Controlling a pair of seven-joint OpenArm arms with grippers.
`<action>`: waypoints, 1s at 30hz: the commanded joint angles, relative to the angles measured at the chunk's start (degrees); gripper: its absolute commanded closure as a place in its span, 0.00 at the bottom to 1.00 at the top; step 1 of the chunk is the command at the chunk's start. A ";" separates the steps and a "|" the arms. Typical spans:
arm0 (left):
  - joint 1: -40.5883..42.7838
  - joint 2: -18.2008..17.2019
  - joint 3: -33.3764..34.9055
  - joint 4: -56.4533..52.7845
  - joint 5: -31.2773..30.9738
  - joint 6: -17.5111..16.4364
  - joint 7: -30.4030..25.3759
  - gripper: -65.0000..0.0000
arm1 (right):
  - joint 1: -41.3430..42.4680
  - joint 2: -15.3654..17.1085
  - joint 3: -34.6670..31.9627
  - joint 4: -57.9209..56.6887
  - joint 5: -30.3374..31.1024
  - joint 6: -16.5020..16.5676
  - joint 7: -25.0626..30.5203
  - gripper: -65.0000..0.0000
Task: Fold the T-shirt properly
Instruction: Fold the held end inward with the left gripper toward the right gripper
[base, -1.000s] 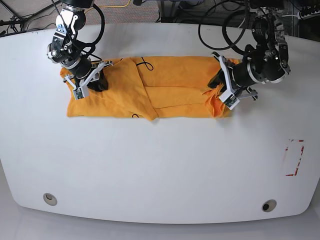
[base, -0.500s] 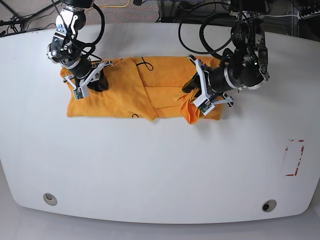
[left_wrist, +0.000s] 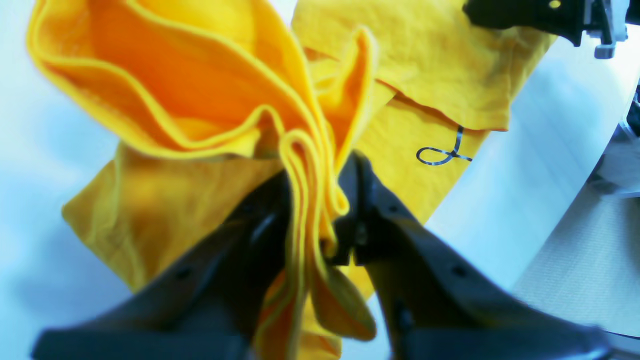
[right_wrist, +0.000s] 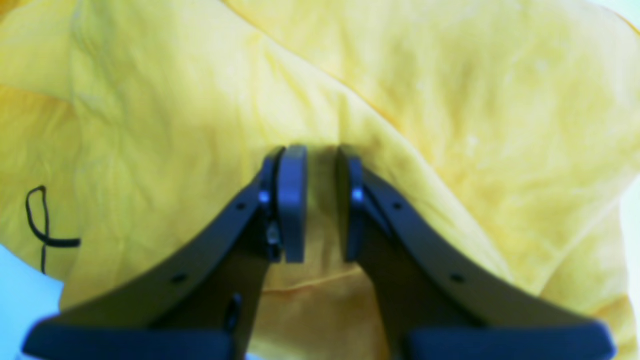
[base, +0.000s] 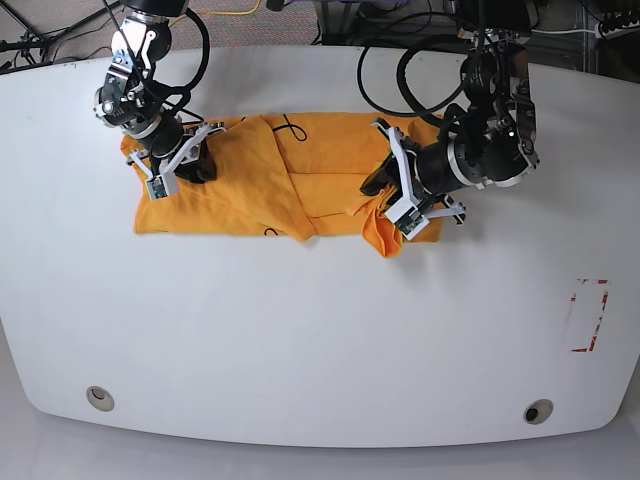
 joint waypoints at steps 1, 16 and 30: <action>-0.85 0.36 0.19 0.80 -1.22 -0.08 -1.28 0.77 | -0.47 0.06 -0.37 -0.40 -2.75 -0.29 -4.56 0.83; -0.85 7.30 7.22 1.24 -1.66 -0.08 -1.19 0.35 | -0.47 -0.02 -0.37 -0.40 -2.66 -0.29 -4.56 0.83; -0.76 1.68 -4.65 0.71 -1.14 -0.08 -1.63 0.35 | -0.47 -0.02 -0.37 -0.31 -2.66 -0.29 -4.56 0.83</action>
